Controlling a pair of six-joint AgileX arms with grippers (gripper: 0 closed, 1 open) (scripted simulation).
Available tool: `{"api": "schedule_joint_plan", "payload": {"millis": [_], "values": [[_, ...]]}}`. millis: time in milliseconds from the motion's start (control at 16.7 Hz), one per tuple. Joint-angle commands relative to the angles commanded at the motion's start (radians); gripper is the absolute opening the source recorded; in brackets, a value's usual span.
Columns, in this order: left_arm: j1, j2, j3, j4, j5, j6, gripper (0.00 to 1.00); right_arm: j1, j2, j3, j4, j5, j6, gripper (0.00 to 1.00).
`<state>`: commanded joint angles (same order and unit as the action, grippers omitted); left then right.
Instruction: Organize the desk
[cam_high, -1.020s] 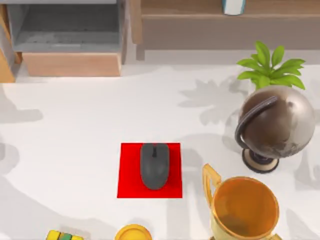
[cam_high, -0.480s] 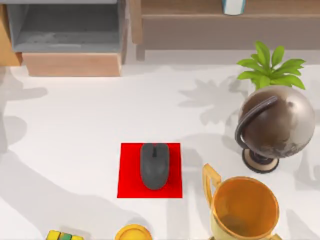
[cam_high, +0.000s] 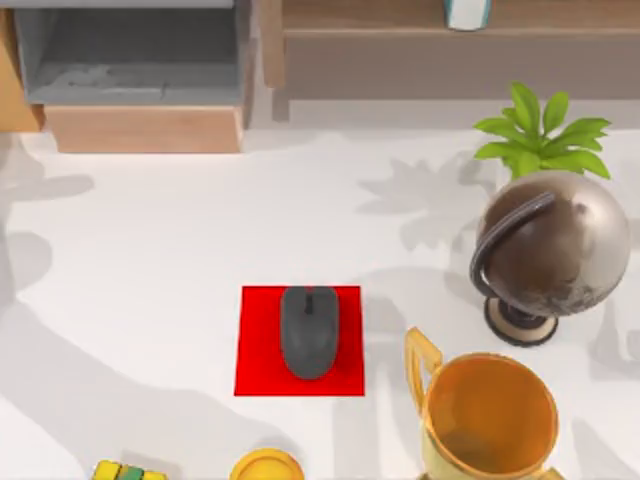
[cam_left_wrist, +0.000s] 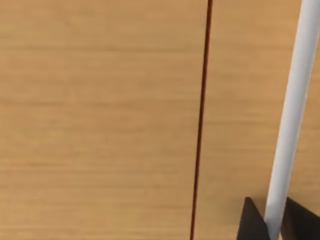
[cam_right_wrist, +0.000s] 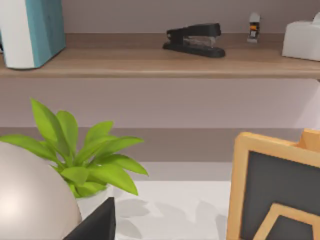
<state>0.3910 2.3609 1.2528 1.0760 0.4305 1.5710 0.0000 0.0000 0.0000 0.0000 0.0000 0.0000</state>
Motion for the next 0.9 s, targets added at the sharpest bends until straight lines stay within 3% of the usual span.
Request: {"api": "schedule_joint_plan", "payload": {"millis": [480, 900], "values": [[0.000, 0.000, 0.000, 0.000, 0.000, 0.000, 0.98, 0.000, 0.000, 0.000, 0.000, 0.000, 0.000, 1.00], [0.000, 0.000, 0.000, 0.000, 0.000, 0.000, 1.00, 0.000, 0.000, 0.000, 0.000, 0.000, 0.000, 1.00]]}}
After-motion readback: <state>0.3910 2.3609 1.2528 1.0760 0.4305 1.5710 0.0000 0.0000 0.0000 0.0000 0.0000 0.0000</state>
